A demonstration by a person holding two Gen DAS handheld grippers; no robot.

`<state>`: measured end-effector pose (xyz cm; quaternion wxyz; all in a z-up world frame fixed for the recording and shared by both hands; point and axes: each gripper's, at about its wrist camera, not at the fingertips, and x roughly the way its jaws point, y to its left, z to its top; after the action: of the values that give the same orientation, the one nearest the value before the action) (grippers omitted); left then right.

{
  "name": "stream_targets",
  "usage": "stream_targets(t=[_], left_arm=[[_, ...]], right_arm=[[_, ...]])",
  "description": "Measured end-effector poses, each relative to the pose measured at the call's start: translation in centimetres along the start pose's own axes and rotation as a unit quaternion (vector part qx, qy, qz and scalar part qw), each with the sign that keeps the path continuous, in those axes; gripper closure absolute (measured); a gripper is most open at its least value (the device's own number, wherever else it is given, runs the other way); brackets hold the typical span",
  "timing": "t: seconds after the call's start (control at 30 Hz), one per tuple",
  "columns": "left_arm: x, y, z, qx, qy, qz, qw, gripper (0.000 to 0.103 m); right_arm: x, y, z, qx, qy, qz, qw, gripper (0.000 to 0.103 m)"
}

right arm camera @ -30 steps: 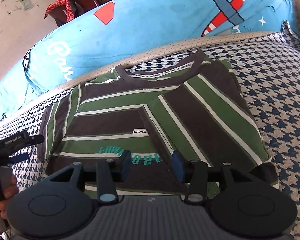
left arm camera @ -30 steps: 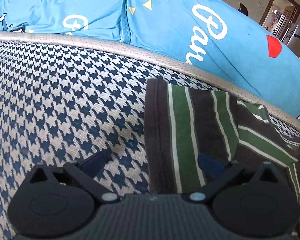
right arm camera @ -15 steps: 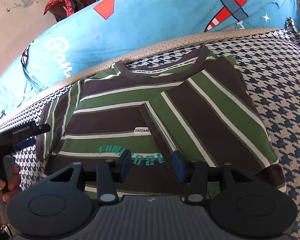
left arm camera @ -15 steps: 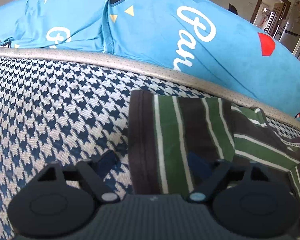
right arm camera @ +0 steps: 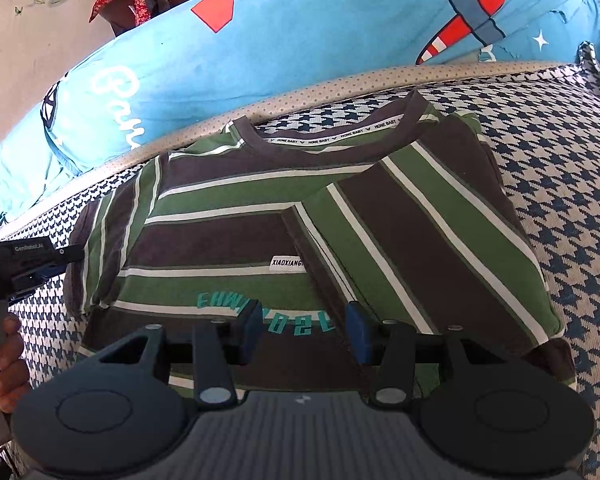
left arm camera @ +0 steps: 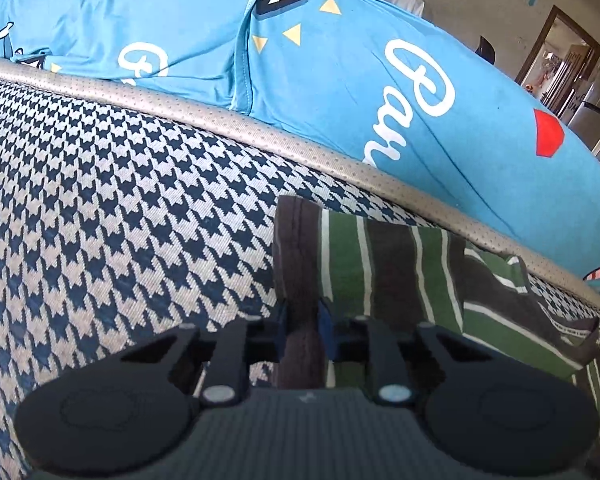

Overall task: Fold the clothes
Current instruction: 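Grasp the shirt's opposite side edge with the left tool, then fold the grasped side edge over the shirt body with the left tool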

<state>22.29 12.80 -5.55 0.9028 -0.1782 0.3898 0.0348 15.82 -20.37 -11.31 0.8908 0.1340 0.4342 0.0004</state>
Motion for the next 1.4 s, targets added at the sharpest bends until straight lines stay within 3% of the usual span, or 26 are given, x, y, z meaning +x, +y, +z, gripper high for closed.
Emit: stream_targets(t=[0.1, 0.37, 0.43, 0.47, 0.57, 0.7, 1.0, 1.1, 1.2, 1.3, 1.37, 1.4], left_arm=[[0.0, 0.1, 0.0, -0.001, 0.000, 0.002, 1.0000, 0.086], [0.3, 0.3, 0.2, -0.008, -0.001, 0.007, 0.9999, 0.072], [0.3, 0.2, 0.3, -0.009, -0.002, 0.005, 0.9999, 0.075], [0.2, 0.1, 0.3, -0.011, -0.002, 0.003, 0.9999, 0.084], [0.0, -0.1, 0.4, -0.016, -0.006, 0.000, 0.9999, 0.095], [-1.3, -1.4, 0.7, -0.006, -0.024, -0.003, 0.9997, 0.096], [-4.9, -7.3, -0.2, 0.052, -0.038, -0.093, 0.9935, 0.097], [-5.6, -10.4, -2.0, 0.092, -0.019, -0.141, 0.9856, 0.097], [-5.6, -13.2, -4.4, 0.144, 0.021, -0.185, 0.9718, 0.096], [-5.4, -15.2, -7.3, 0.200, 0.043, -0.186, 0.9610, 0.091], [-5.6, -15.2, -8.3, 0.208, 0.045, -0.189, 0.9586, 0.067], [-5.7, -15.1, -8.5, 0.209, 0.044, -0.190, 0.9583, 0.061]], right_arm=[[0.0, 0.0, 0.0, 0.001, 0.000, 0.000, 1.000, 0.057], [0.1, 0.0, 0.1, -0.001, 0.001, -0.002, 1.000, 0.057], [0.1, 0.0, 0.1, -0.001, 0.000, -0.001, 1.000, 0.057], [0.1, 0.0, 0.1, -0.001, 0.000, -0.001, 1.000, 0.057], [0.0, -0.1, 0.1, 0.000, 0.000, 0.000, 1.000, 0.057], [0.0, -0.2, 0.2, 0.001, -0.001, 0.000, 1.000, 0.057], [-0.9, -1.6, 0.1, 0.010, -0.011, -0.013, 1.000, 0.057], [-1.2, -2.2, 0.2, 0.017, -0.015, -0.019, 1.000, 0.057], [-1.4, -2.7, 0.3, 0.025, -0.019, -0.024, 0.999, 0.057], [-1.6, -3.0, 0.5, 0.031, -0.023, -0.025, 0.999, 0.057], [-1.7, -3.1, 0.6, 0.033, -0.028, -0.023, 0.999, 0.057], [-1.7, -3.1, 0.7, 0.033, -0.030, -0.022, 0.999, 0.057]])
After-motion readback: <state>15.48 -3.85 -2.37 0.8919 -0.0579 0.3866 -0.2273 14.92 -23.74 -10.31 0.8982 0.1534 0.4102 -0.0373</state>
